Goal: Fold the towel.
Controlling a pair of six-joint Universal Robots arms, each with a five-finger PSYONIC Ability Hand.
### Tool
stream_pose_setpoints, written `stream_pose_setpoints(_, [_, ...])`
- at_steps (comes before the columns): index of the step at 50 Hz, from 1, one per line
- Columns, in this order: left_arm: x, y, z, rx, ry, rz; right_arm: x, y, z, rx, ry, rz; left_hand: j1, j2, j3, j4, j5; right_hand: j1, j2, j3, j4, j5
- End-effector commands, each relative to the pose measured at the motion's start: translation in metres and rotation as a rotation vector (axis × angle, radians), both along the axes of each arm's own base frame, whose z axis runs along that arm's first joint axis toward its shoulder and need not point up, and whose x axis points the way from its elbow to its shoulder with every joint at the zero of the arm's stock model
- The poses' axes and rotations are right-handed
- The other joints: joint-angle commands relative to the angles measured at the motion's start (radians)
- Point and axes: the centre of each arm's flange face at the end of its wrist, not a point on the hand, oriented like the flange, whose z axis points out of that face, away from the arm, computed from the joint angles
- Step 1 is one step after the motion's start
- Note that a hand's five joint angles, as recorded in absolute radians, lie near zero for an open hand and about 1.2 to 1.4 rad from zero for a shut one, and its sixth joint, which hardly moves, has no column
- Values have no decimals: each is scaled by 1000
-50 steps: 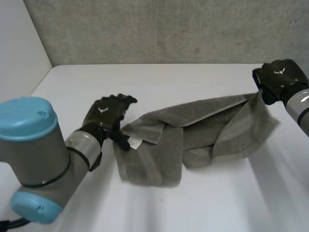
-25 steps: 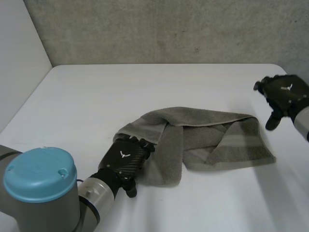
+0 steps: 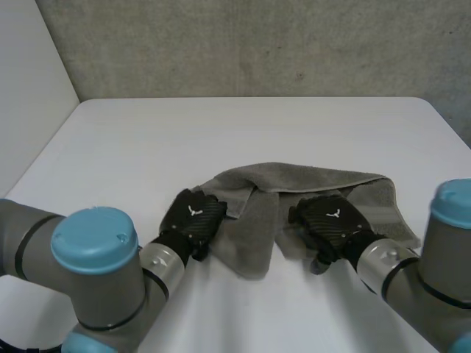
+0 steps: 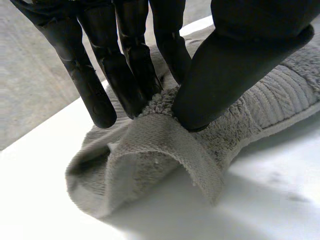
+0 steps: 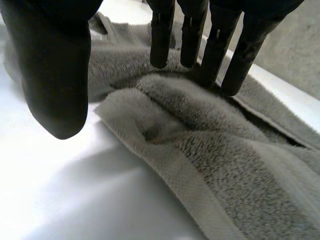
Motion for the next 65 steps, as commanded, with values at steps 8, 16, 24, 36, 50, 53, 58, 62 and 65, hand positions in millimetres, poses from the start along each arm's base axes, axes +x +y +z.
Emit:
stream_pose_setpoints(8, [29, -37, 70, -144, 119, 131, 14, -29, -19, -53, 42, -72, 216, 184, 187, 184, 210, 938, 941, 933, 928, 920])
stream_pose_setpoints(16, [53, -37, 130, -227, 231, 192, 12, -36, 66, -271, -82, -104, 216, 184, 187, 184, 210, 940, 943, 935, 931, 922])
stream_pose_setpoints(24, [86, -24, 219, -352, 408, 257, -26, -24, 195, -516, -210, -147, 216, 184, 187, 184, 210, 940, 943, 935, 931, 922])
stream_pose_setpoints(36, [118, -42, 226, -302, 425, 298, -73, -76, 205, -223, -119, -169, 216, 184, 187, 184, 210, 940, 943, 935, 931, 922])
stream_pose_setpoints(50, [99, -97, 76, 155, 251, 347, -56, -139, 67, 80, 31, -125, 216, 184, 187, 184, 210, 940, 943, 935, 931, 922])
stream_pose_setpoints(53, [96, -103, 46, 236, 219, 353, -52, -145, 38, 101, 58, -131, 216, 184, 187, 184, 210, 466, 469, 460, 456, 447])
stream_pose_setpoints(58, [93, -104, 25, 287, 193, 351, -48, -140, 10, 131, 101, -141, 216, 184, 187, 184, 210, 43, 46, 38, 33, 25])
stream_pose_setpoints(62, [92, -102, 24, 283, 193, 347, -40, -137, 8, 51, 137, -103, 216, 184, 187, 184, 210, -104, -101, -109, -113, -122])
stream_pose_setpoints(65, [92, -99, 29, 268, 198, 343, -34, -135, 19, -18, 145, -78, 216, 184, 187, 184, 210, -107, -104, -112, -117, -125])
